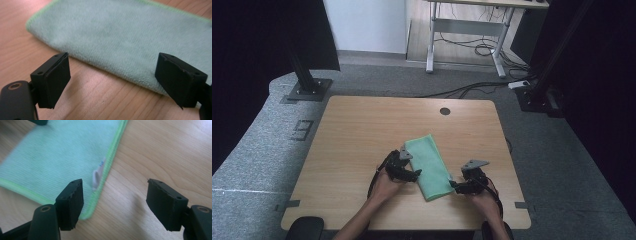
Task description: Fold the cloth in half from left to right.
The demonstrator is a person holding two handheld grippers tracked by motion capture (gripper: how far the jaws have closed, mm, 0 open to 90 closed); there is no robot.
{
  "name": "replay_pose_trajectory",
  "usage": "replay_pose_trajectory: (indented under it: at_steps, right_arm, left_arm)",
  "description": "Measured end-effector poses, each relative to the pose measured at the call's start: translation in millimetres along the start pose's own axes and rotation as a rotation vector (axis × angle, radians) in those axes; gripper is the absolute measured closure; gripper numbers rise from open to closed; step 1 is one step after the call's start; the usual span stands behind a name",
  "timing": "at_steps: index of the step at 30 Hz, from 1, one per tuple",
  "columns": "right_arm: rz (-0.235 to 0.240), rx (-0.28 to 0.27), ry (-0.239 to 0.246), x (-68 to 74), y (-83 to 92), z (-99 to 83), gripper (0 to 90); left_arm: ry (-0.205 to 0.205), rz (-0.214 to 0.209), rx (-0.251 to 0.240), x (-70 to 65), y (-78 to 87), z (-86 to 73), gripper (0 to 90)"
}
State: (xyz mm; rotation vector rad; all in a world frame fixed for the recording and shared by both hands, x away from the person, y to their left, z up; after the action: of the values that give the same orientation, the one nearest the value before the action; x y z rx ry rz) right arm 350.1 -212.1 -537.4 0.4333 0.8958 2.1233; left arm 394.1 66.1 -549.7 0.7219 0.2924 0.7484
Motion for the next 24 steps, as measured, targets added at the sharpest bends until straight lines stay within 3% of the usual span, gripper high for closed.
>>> replay_pose_trajectory:
  at_steps: [3,6,9,24]
  right_arm:
    - [-0.004,0.035,0.008,-2.5,-4.5,-4.1,28.9]
    - [0.01,0.035,0.003,-3.3,-5.8,-6.4,28.9]
    - [0.021,0.04,0.004,-1.2,-6.6,-6.8,29.3]
    - [0.05,0.026,0.043,26.7,-18.3,1.0,23.0]
  left_arm:
    - [0.003,0.009,0.013,-1.3,-4.1,-2.2,12.6]
    - [0.034,-0.001,0.021,0.8,-5.2,-3.0,12.3]
    - [0.035,0.002,0.024,2.8,-4.9,-3.5,11.1]
    - [0.044,0.01,0.03,27.7,3.2,-10.6,11.2]
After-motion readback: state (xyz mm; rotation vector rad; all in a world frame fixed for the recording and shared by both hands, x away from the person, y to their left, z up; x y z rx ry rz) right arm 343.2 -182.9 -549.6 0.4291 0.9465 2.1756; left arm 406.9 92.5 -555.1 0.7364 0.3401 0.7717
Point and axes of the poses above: each handheld gripper's, and its own axes: y roughly backward along the jaws, z roughly out of its top, x roughly to its left, the point moved 1 cm from there along -y, roughly forward along the jaws, and after that the axes turned 2 degrees about -x, right-handed, at the moved point
